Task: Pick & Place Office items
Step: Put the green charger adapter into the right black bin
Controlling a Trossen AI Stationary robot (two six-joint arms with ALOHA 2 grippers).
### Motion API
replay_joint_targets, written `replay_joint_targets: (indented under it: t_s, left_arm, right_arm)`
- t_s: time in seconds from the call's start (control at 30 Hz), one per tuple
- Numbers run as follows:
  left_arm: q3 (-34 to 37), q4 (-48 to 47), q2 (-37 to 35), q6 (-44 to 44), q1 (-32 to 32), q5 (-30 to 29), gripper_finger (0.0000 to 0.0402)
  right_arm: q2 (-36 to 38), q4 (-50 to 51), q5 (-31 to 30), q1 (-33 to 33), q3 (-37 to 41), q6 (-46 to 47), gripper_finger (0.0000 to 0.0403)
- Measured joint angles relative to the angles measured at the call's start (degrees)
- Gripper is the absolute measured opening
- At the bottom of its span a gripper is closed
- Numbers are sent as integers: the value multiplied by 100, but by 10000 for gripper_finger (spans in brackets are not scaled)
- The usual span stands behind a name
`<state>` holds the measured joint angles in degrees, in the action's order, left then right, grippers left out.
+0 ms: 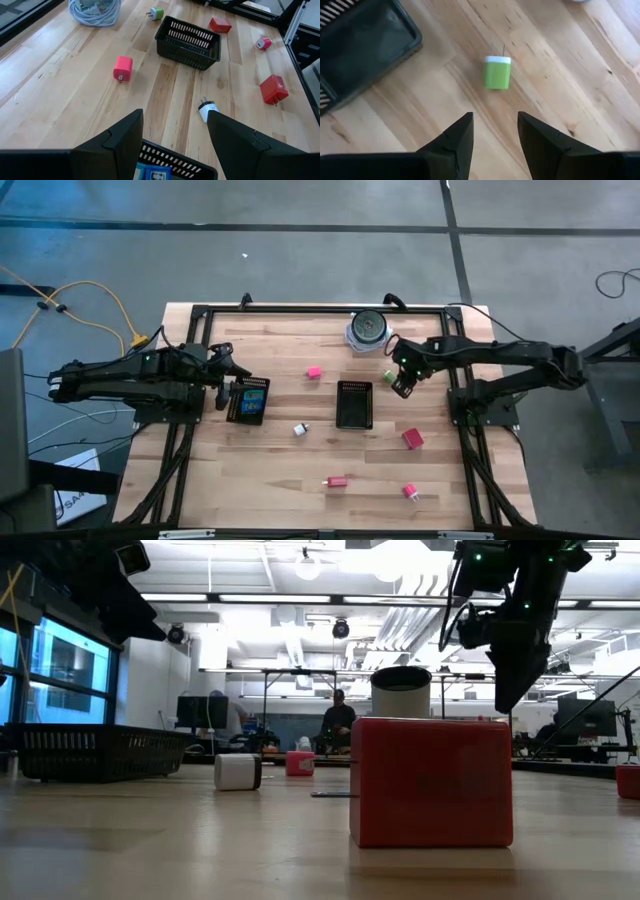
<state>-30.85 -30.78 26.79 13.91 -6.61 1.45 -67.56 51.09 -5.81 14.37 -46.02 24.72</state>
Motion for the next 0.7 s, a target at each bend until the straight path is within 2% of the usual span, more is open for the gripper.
replay_joint_targets:
  t_s: [0.3, 0.53, 0.7]
  left_arm:
    - [0, 2, -1, 0, -1, 0, 216]
    - [0, -1, -1, -1, -1, -1, 216]
    - [0, 2, 0, -2, 0, 0, 216]
  right_arm:
    - [-43, -806, -70, 2, 0, 74, 140]
    - [-262, -621, 30, 163, -62, 639, 140]
    - [-670, -435, 21, 189, -337, 527, 140]
